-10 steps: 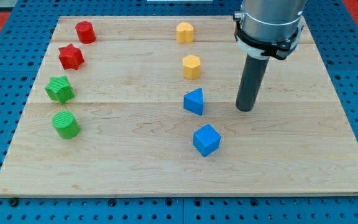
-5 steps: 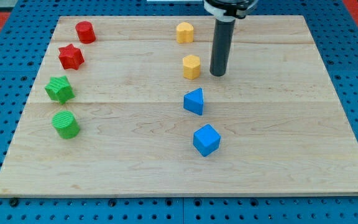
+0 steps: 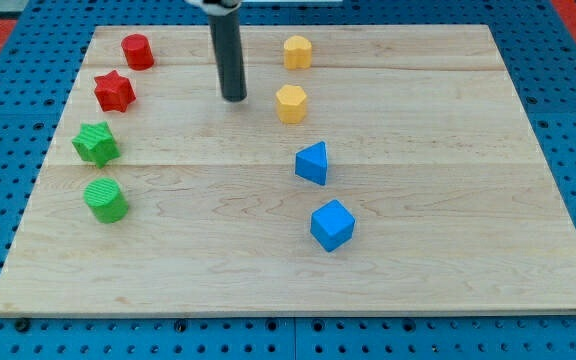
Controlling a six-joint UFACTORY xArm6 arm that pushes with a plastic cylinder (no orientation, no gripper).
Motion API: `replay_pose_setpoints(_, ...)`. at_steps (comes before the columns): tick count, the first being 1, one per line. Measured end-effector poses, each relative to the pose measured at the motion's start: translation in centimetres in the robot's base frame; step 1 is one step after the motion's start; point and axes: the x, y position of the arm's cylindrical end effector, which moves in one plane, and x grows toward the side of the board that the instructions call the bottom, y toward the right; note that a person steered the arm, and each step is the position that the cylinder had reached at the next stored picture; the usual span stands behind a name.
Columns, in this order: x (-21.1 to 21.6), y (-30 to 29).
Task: Move the yellow heart to the center right side of the board
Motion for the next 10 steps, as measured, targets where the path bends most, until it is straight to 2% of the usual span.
replay_pose_setpoints(1, -5.1, 1.1)
replay_pose_setpoints(2, -7.9, 4.0)
replay_pose_setpoints(3, -2.9, 10.4)
replay_pose_setpoints(4, 5.1, 17.6)
replay_pose_setpoints(5, 4.4, 20.2)
replay_pose_setpoints(6, -0.4, 17.6)
replay_pose_setpoints(7, 0.8, 23.3)
replay_pose_setpoints(8, 7.9, 24.7)
replay_pose_setpoints(9, 7.9, 23.6)
replay_pose_setpoints(10, -0.7, 19.7)
